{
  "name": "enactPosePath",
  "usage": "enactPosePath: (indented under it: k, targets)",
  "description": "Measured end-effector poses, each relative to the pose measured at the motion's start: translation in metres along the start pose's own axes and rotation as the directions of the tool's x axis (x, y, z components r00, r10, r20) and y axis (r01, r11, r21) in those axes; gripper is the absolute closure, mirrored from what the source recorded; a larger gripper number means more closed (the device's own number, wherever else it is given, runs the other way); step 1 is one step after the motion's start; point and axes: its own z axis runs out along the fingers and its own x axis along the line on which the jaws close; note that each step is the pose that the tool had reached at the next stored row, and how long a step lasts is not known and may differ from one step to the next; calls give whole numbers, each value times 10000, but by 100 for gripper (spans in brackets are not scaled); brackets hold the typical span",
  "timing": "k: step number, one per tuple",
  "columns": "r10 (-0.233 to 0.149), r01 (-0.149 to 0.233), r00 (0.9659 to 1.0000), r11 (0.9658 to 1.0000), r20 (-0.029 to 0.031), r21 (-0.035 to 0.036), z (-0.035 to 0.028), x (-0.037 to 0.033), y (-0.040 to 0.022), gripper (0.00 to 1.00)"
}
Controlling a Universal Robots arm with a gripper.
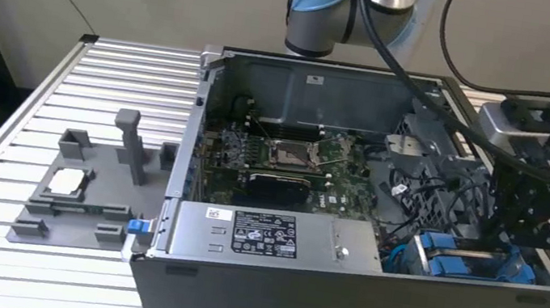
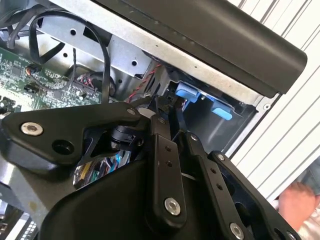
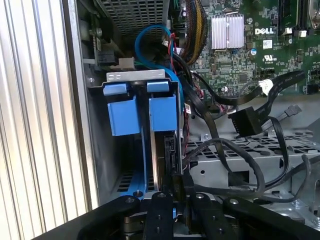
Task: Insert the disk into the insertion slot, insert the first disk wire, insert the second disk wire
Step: 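Insert the first disk wire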
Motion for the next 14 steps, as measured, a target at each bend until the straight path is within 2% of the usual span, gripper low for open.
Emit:
enactPosePath:
  k: [5, 6, 8, 14]
  targets:
    - [1, -1, 10000, 10000, 13, -3, 7, 0, 0, 79]
    - [0, 0, 10000, 10000, 7, -2, -2, 0, 0, 73]
    - [1, -1, 10000, 10000, 10, -3, -63, -2, -4, 73]
    - [0, 0, 10000, 10000, 4, -3, -297, -8, -21, 73]
